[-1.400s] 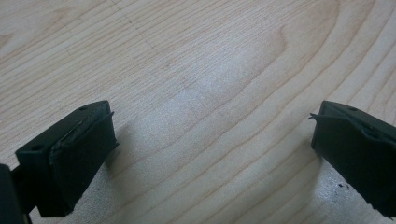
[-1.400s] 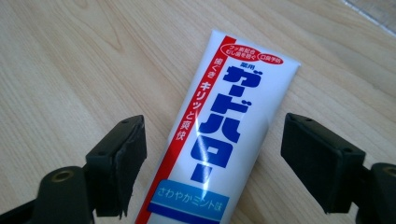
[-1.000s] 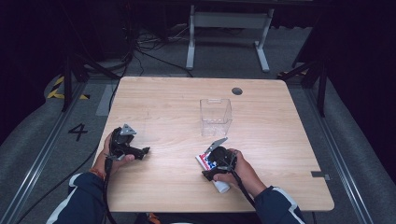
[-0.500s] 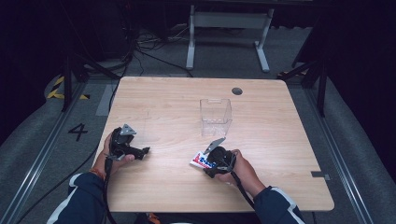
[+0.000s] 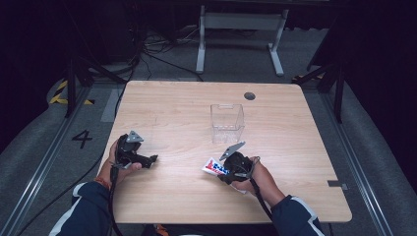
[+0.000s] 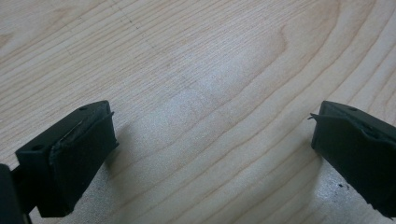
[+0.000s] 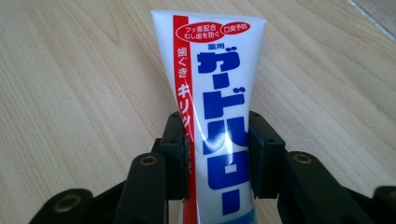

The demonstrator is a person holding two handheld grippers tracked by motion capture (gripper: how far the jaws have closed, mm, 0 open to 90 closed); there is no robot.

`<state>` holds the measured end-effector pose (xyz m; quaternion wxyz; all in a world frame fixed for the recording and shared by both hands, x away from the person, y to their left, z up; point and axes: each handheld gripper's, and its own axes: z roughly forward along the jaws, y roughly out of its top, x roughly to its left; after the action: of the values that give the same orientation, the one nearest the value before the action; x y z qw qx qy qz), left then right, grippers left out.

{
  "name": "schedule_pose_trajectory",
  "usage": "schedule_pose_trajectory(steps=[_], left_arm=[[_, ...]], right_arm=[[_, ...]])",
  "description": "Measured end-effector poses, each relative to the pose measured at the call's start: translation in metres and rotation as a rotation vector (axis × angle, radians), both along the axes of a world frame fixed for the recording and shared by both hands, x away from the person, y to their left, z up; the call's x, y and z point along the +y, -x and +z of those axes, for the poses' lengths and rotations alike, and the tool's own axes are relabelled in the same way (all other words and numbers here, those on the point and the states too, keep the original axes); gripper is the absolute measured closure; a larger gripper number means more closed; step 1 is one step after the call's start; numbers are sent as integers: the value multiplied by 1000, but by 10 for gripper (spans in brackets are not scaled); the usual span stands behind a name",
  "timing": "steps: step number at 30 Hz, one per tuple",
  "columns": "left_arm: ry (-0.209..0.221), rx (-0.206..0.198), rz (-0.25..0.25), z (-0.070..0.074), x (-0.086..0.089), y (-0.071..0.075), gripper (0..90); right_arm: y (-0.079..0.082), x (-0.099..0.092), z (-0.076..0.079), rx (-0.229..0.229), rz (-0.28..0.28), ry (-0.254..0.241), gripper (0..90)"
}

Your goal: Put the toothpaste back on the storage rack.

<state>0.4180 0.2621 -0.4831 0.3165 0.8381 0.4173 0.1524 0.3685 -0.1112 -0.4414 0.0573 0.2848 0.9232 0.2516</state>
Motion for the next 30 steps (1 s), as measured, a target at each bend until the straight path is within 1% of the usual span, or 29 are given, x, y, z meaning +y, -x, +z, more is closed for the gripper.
schedule_pose_trajectory(steps=[2,3,7,8,11,17,22,25,26,28,30], left_arm=[[0,0,0,0,0,0,2],[0,0,0,0,0,0,2],[0,0,0,0,0,0,1],[0,0,0,0,0,0,1],[0,0,0,0,0,0,1],[0,0,0,0,0,0,2],[0,0,0,0,0,0,1],[0,0,0,0,0,0,1],[0,-1,0,0,0,0,1],[-1,-3,-1,0,0,0,1],[-1,-2,-1,0,0,0,1]], right_arm=[[1,-4,5,0,-1,-16,656],[1,-6,8,3,4,-33,656],[4,-12,16,-17,2,-52,656],[5,-15,20,-30,0,-66,657],[8,-22,29,-59,4,-84,657],[12,-37,47,-110,-6,-151,658],[13,-46,56,-137,-26,-188,658],[15,-50,61,-171,-51,-204,661],[15,-51,63,-187,-48,-201,662],[16,-53,66,-198,-58,-214,663],[17,-55,69,-220,-65,-232,663]])
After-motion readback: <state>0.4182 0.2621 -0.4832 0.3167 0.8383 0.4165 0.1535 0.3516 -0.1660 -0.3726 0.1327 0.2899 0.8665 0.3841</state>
